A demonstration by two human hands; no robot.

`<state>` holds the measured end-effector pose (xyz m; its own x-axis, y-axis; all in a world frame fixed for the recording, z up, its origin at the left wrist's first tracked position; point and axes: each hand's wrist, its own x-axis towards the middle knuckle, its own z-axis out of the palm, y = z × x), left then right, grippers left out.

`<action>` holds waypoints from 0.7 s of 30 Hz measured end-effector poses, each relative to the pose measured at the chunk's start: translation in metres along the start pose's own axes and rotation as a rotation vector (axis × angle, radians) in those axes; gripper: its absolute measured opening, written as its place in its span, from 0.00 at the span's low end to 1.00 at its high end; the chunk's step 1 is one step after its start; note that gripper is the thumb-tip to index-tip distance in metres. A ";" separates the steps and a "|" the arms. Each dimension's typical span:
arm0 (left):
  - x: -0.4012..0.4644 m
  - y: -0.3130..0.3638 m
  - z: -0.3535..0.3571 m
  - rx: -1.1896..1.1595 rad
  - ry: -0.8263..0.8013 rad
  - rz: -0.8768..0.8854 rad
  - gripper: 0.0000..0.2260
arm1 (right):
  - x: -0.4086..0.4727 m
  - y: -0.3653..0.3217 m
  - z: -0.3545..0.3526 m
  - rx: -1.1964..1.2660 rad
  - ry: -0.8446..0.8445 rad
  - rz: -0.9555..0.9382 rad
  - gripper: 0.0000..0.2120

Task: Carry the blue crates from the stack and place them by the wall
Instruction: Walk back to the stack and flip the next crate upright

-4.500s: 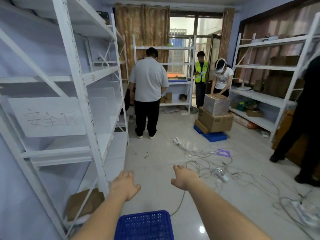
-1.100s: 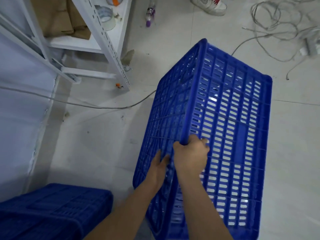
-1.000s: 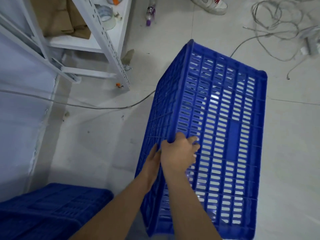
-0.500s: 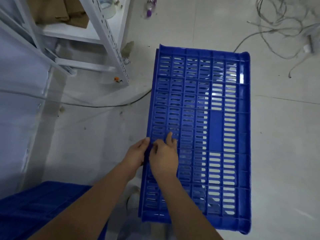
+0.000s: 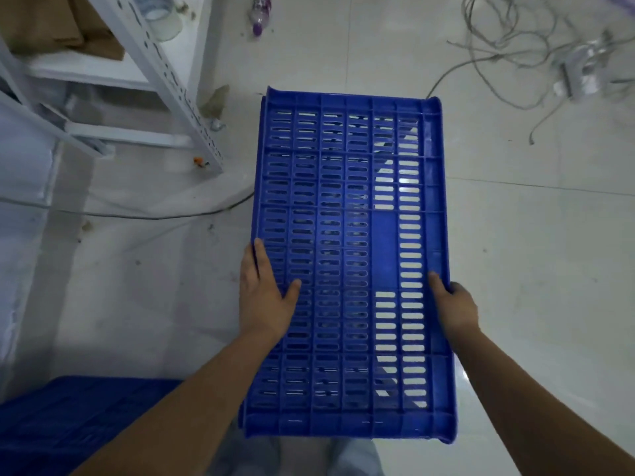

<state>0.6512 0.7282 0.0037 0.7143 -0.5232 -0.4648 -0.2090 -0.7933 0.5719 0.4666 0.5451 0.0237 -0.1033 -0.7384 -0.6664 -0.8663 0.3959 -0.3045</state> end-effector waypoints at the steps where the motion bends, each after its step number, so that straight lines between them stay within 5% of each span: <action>1: 0.000 -0.001 0.001 0.002 0.007 0.001 0.41 | -0.001 0.005 0.002 0.105 -0.072 0.061 0.35; 7: 0.002 -0.004 0.001 0.012 0.013 0.004 0.42 | 0.006 0.018 -0.001 0.244 -0.268 0.101 0.48; 13: 0.004 -0.006 -0.006 0.033 -0.035 0.008 0.42 | 0.000 0.033 -0.008 0.407 -0.393 -0.021 0.34; 17: 0.011 -0.012 -0.015 0.072 -0.070 -0.005 0.42 | -0.011 0.038 0.002 0.536 -0.389 -0.050 0.10; 21: 0.023 -0.031 -0.030 0.151 -0.090 -0.076 0.41 | -0.035 0.022 0.005 0.610 -0.413 -0.146 0.16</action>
<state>0.6943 0.7504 -0.0042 0.6706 -0.4800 -0.5656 -0.2589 -0.8659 0.4280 0.4535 0.5828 0.0364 0.2880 -0.5896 -0.7546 -0.4202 0.6303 -0.6528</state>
